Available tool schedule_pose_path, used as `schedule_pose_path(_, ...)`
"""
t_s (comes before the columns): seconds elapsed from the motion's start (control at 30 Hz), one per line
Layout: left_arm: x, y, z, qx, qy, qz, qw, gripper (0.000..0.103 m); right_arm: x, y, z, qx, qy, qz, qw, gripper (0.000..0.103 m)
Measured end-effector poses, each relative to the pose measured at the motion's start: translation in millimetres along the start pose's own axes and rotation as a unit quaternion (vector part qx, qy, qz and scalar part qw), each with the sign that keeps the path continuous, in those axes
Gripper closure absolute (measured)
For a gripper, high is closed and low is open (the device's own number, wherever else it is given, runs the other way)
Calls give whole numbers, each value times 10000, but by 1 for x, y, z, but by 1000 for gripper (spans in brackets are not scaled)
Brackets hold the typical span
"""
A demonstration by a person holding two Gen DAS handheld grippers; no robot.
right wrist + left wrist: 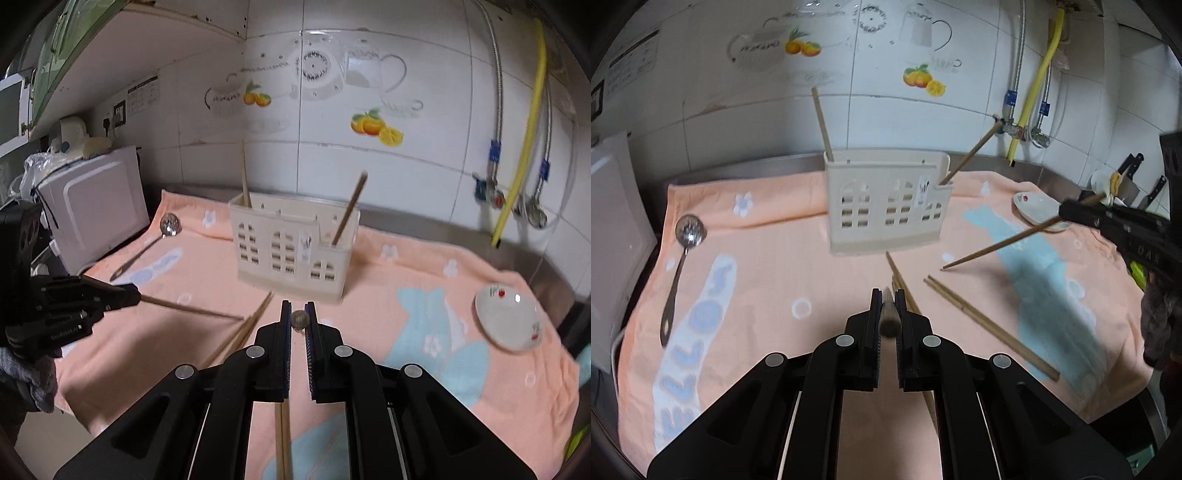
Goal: Organize utensils
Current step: 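Raise the left tool's chopstick into the holder while the right tool inserts its chopstick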
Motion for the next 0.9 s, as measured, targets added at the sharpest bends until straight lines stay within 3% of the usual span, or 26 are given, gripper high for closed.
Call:
schedule_pose_path(0.43, -10, -11, -79, 401, 424, 38, 9983, 98, -11, 5, -113, 47, 21, -328, 9994, 96)
schedule_pose_path(0.9, -33, -39, -185, 560, 1223, -359, 9903, 98, 13, 13, -158, 202, 113, -131, 9996, 96)
Point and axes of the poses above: each gripper's, at about its wrist camera, not at the fingertips, and x roughly the way its jaws point, y to its right, z to its underside, the point moved 3 cm from there along x, roughly the way its jaws point, and after that the axes turned 14 degrees about x, right-handed, at the moved point
